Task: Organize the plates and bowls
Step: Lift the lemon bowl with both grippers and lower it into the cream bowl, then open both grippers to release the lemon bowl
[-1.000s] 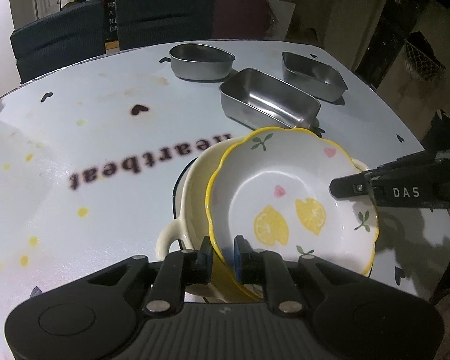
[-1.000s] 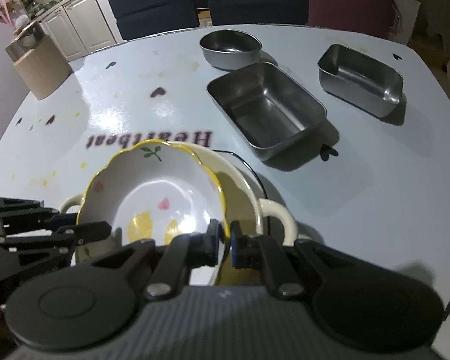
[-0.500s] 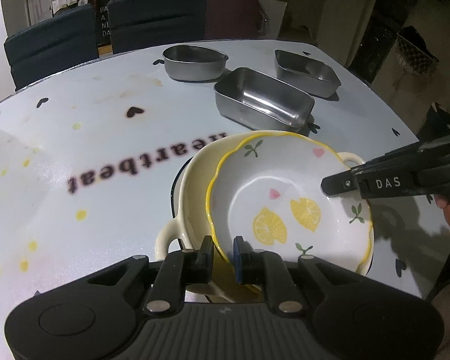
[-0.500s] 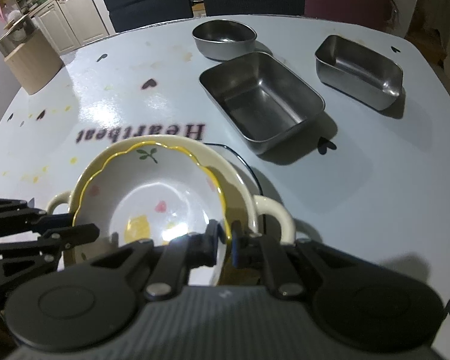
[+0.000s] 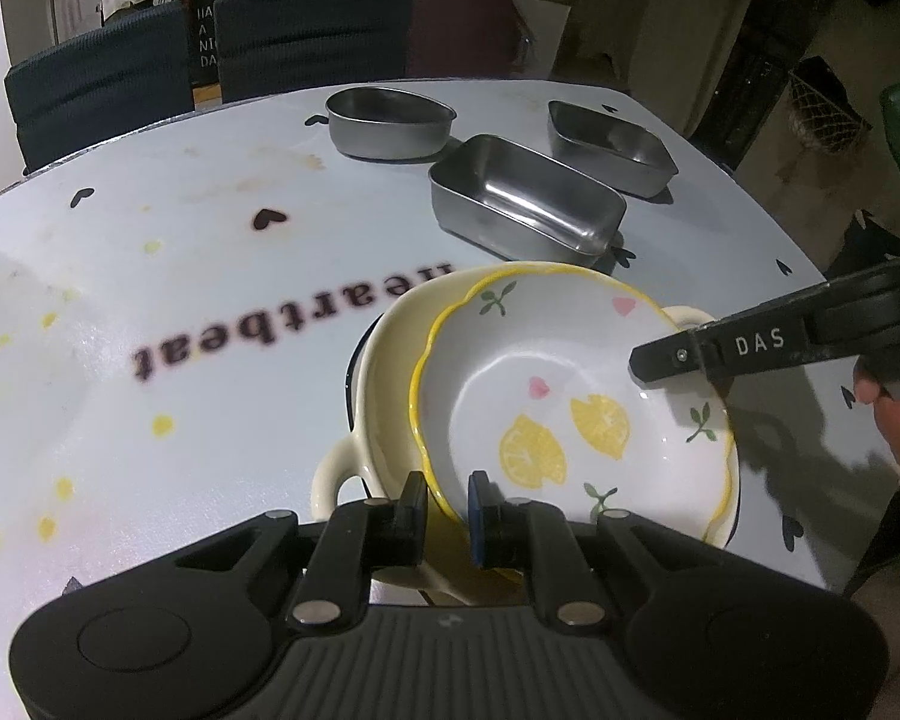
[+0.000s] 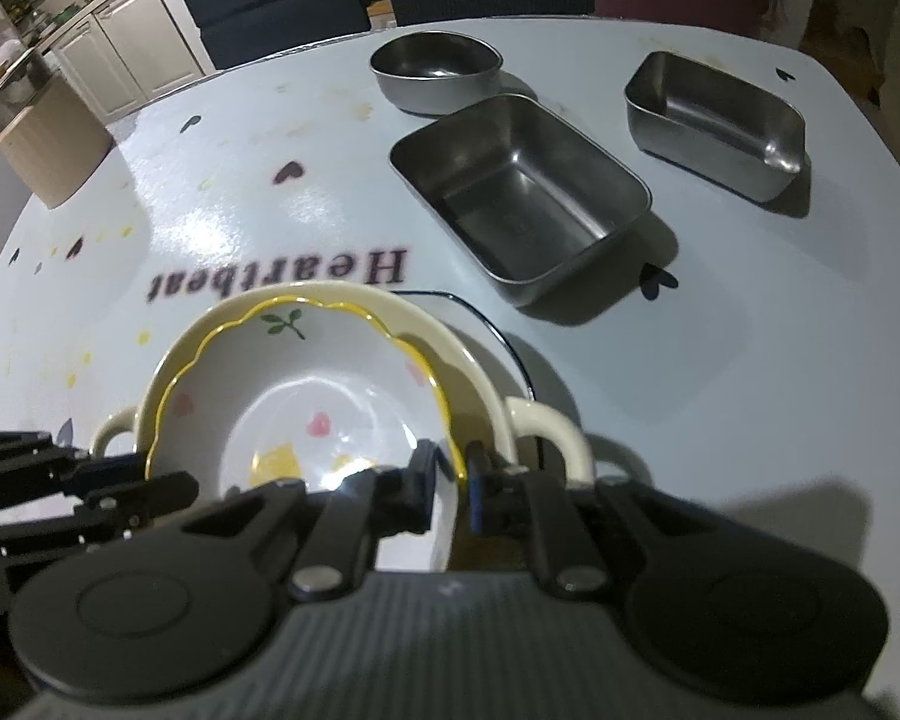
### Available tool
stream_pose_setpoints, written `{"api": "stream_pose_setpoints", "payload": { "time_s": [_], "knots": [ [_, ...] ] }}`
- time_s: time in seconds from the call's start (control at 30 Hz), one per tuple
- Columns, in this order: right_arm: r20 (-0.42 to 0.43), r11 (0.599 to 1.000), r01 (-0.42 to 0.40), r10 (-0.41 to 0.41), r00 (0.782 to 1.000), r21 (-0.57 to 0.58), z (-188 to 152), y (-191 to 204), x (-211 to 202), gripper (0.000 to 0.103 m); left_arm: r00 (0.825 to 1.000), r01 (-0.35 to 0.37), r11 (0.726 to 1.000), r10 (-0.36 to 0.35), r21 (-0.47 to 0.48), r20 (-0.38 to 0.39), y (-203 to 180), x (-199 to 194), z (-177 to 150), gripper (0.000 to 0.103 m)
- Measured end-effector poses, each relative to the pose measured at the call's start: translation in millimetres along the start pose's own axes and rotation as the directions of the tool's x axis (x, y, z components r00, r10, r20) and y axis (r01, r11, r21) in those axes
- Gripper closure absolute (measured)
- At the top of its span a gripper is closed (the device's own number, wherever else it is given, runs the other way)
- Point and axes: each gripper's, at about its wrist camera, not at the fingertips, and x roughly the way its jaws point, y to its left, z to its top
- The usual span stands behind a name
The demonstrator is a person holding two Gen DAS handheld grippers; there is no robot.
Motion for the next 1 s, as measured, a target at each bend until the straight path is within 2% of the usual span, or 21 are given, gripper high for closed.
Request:
{"api": "stream_pose_setpoints", "payload": {
  "time_s": [0.1, 0.23, 0.5, 0.6, 1.0],
  "knots": [
    [0.025, 1.0, 0.0, 0.001, 1.0, -0.006, 1, 1, -6, 0.082, 1.0, 0.004, 1.0, -0.004, -0.007, 0.0, 2, -1, 1, 0.085],
    [0.052, 0.999, -0.034, 0.033, 0.998, 0.01, 2, -3, -14, 0.081, 1.0, 0.002, 1.0, -0.002, -0.005, -0.001, 1, -3, 1, 0.085],
    [0.032, 1.0, -0.02, 0.02, 0.999, -0.014, -1, 0, -11, 0.081, 1.0, 0.003, 1.0, -0.003, -0.016, 0.004, 4, -9, 2, 0.085],
    [0.033, 1.0, -0.022, 0.022, 0.999, -0.016, -3, 0, -12, 0.081, 0.999, -0.013, 1.0, 0.013, -0.016, 0.031, 5, -16, 4, 0.085],
    [0.046, 0.999, -0.026, 0.027, 0.999, -0.021, -7, 0, -19, 0.081, 0.998, 0.005, 0.999, -0.002, -0.038, 0.058, 5, -27, 9, 0.085]
  ]
}}
